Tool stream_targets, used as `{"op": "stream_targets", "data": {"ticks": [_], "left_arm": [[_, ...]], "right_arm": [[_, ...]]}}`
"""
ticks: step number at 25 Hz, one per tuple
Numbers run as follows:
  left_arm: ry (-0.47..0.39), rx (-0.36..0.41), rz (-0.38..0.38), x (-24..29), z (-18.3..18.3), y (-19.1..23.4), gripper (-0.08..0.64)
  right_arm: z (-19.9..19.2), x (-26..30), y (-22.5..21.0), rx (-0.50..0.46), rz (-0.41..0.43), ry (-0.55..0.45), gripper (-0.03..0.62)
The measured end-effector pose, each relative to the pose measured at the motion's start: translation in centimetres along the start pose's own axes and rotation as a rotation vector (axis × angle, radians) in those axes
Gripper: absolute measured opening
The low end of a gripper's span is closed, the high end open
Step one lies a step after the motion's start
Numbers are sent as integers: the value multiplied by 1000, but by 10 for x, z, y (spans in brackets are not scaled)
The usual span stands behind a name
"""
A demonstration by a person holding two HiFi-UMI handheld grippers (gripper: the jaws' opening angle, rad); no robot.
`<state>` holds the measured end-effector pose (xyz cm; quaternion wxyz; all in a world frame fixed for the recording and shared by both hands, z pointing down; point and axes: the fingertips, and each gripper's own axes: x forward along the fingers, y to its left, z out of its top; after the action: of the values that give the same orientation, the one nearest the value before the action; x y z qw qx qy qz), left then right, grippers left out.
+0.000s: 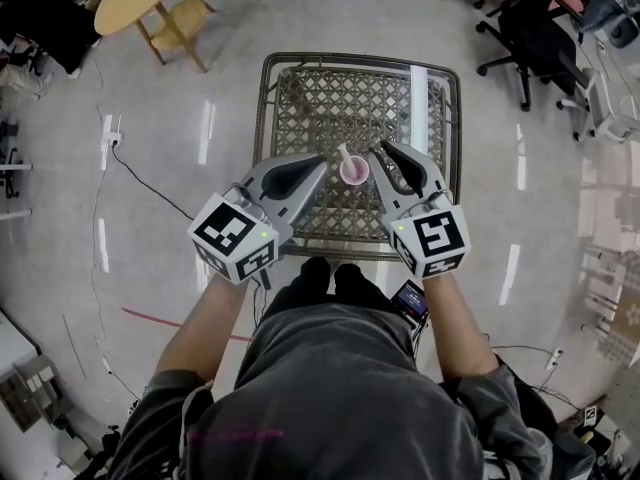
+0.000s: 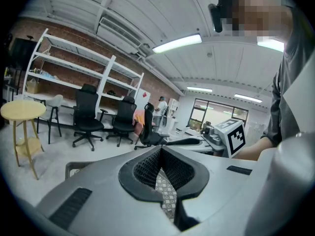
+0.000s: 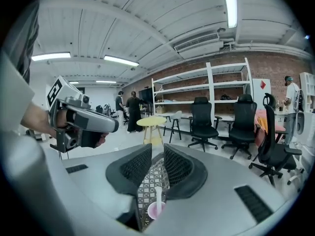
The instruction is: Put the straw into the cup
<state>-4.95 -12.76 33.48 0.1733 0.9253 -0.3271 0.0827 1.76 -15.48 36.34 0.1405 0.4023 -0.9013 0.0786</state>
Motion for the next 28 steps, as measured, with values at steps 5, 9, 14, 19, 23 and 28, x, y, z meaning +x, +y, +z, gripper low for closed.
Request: {"op": "stream_targets", "data": {"ticks": [5,9,14,19,23,28], "left_arm": [[-7,18,-9,1,8,-4,11],[-13,31,-18,3,13,-7,11],[-22,41,-26,7,22,-11,11],[-26,45,-27,10,25,-14,11],[-29,43,-24,11,26,-13,11],[-27,37,-16,11,25,-9,11]], "right_arm": [[10,-8,1,6,-6,-12,46],[15,-16,1,3,-14,-12,46],[28,-27,-5,11,-24,-32,46],[38,-38,-11,28,-27,-60,46],[43,-44,-17,52,-28,-77,45],[47,-49,-22,55,-32,-88,44]]}}
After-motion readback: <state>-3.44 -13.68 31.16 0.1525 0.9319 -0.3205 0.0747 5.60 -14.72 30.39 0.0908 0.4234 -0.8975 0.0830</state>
